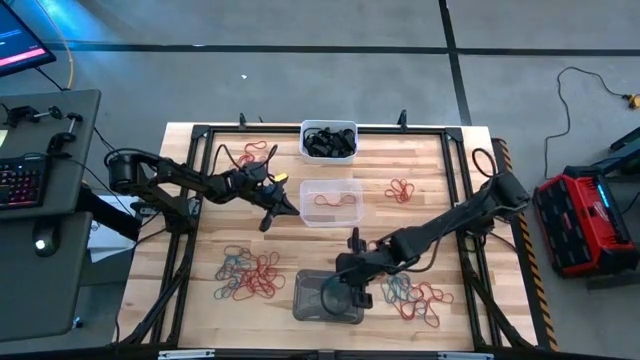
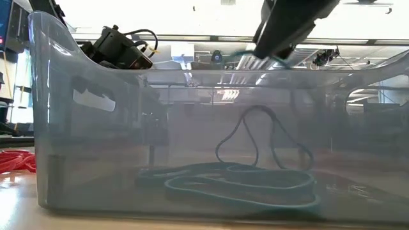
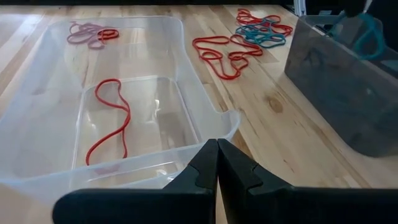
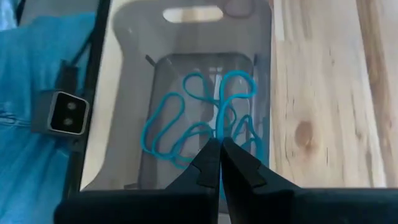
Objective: Sort rubber bands into baskets
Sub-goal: Put the blue rubber band into the black bin
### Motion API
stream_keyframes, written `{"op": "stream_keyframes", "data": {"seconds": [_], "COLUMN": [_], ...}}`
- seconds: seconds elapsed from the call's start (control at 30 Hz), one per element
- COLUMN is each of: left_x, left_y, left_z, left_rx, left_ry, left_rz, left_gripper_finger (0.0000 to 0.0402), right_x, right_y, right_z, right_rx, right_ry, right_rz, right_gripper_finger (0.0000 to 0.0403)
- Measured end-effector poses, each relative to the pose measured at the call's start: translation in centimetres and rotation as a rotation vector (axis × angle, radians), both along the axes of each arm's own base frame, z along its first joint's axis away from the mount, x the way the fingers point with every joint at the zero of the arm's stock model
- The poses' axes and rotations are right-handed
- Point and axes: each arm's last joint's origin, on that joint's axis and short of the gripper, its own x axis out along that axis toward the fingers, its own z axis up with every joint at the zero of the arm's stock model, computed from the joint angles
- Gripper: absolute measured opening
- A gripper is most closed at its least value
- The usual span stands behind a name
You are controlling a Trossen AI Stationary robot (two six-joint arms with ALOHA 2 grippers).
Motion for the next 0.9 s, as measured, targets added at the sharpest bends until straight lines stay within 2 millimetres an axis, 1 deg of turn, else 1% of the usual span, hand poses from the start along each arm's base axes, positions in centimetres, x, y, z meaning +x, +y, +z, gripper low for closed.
{"op": "stream_keyframes", "data": {"seconds": [0.2, 0.47, 0.73, 0.83, 0.9], "left_x": [0.1, 0.1, 0.2, 0.2, 0.2], "left_y": [-0.3, -0.6, -0.5, -0.5, -0.5], "left_z": [0.0, 0.0, 0.0, 0.0, -0.1], "left_rx": [0.013, 0.020, 0.048, 0.049, 0.048], "left_ry": [-0.003, -0.003, -0.002, -0.001, 0.000], "left_rz": [-0.016, -0.022, -0.002, 0.000, 0.000], "left_gripper_finger": [0.0000, 0.0000, 0.0000, 0.0000, 0.0000], "right_x": [0.4, 0.6, 1.3, 1.4, 1.4], "right_y": [0.0, -0.8, -0.6, -0.6, -0.6], "right_z": [-1.3, -1.4, -3.3, -3.3, -3.2], "right_rx": [0.053, 0.106, 0.180, 0.188, 0.202], "right_ry": [0.065, 0.108, 0.193, 0.183, 0.190], "right_rz": [-0.011, -0.077, -0.075, -0.077, -0.060], "right_gripper_finger": [0.0000, 0.0000, 0.0000, 0.0011, 0.0028]}}
